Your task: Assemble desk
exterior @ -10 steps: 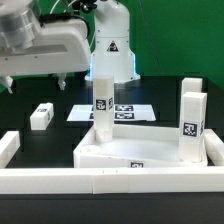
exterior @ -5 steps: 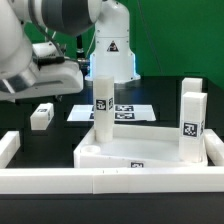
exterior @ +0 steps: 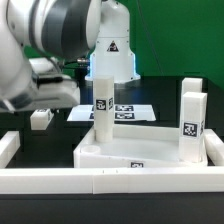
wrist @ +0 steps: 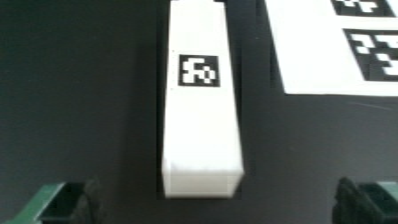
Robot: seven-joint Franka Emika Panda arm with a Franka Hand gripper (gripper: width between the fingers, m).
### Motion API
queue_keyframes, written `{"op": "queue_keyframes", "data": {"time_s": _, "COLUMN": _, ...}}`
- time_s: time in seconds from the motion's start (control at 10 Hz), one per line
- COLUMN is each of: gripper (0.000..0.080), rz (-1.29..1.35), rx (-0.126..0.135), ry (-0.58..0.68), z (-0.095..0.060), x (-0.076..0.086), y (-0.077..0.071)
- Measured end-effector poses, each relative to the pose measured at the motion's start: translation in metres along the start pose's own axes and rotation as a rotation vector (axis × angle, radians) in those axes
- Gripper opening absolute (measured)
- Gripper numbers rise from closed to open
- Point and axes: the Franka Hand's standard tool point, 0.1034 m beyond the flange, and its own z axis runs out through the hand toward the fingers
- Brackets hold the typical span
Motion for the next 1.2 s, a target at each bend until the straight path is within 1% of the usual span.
{"op": "queue_keyframes", "data": {"time_s": 0.1, "gripper": 0.0649, "rz": 0.014, "rx": 0.005, "ry": -0.019, "z": 0.0115, "x": 0.0001, "y": -0.0019}}
{"op": "queue_keyframes", "data": {"time_s": 0.2, "gripper": 0.0649, "rz": 0.016, "rx": 0.005, "ry": -0.023, "z": 0.019, "x": 0.0001, "y": -0.0028}}
{"op": "queue_keyframes", "data": {"time_s": 0.4, "gripper": 0.0649, "rz": 0.017, "rx": 0.005, "ry": -0.019, "z": 0.0172, "x": 0.0002, "y": -0.0019}}
{"op": "queue_keyframes", "data": {"time_s": 0.6, "gripper": 0.0386, "rz": 0.017, "rx": 0.005, "ry": -0.02, "z": 0.0175, "x": 0.0002, "y": -0.0018}}
{"op": "queue_keyframes", "data": {"time_s": 0.7, "gripper": 0.0386, "rz": 0.017, "rx": 0.005, "ry": -0.02, "z": 0.0174, "x": 0.0001, "y": -0.0017}}
{"op": "queue_keyframes", "data": {"time_s": 0.8, "gripper": 0.0288, "rz": 0.017, "rx": 0.005, "ry": -0.02, "z": 0.0174, "x": 0.0001, "y": -0.0016}}
{"op": "queue_keyframes", "data": {"time_s": 1.2, "gripper": 0.0288, "rz": 0.017, "rx": 0.005, "ry": -0.02, "z": 0.0175, "x": 0.0, "y": -0.0015}}
